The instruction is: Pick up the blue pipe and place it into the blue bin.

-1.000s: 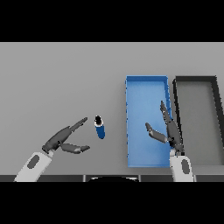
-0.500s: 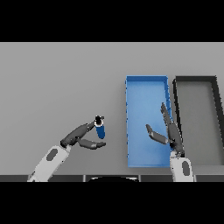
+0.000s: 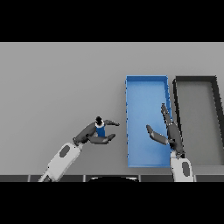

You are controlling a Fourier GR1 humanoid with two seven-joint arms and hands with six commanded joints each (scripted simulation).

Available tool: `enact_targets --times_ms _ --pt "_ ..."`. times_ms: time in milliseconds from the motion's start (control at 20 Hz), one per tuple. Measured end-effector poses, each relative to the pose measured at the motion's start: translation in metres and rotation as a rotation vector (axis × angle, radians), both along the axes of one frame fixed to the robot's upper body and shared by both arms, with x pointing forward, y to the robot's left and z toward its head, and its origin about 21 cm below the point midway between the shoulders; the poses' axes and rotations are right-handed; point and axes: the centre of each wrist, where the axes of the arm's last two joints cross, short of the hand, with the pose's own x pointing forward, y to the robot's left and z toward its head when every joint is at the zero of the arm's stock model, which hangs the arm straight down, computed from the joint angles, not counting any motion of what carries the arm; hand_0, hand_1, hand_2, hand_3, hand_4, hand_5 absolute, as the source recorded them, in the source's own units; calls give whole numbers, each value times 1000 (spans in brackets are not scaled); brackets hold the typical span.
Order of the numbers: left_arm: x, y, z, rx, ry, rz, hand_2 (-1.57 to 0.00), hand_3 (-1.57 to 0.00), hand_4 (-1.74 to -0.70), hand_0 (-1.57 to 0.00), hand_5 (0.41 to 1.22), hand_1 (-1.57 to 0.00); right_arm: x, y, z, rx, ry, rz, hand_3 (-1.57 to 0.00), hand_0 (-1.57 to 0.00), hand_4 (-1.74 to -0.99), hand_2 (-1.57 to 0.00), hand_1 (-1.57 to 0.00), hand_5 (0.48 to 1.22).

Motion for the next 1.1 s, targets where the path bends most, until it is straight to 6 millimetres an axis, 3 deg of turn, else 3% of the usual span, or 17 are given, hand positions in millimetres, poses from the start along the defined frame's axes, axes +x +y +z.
enact_targets --times_ms 150,350,600,900,1100 --pt "-1 -4 0 -28 7 34 -1124 -1102 -1532 -993 1020 -1070 -4 -1 -1 2 -28 8 1 1 -1262 1 1 611" --pt "-6 -9 -2 -39 -59 38 -1388 -1307 -1649 -1334 1139 -1366 2 -1 4 -3 -23 3 1 1 -1255 1 1 616" --pt "-7 -19 14 -119 -144 14 -1511 -1415 -1706 -1493 1194 -1504 3 3 -2 -16 -10 14 1 1 -1248 1 1 627" --pt "-4 -35 61 -180 -233 -77 -1555 -1445 -1723 -1551 1214 -1553 -1 0 -3 -34 -17 6 1 1 -1217 1 1 635" --pt "-5 -41 79 -165 -217 -105 -1565 -1443 -1726 -1563 1218 -1564 -1 -3 -1 -33 -35 8 1 1 -1195 1 1 635"
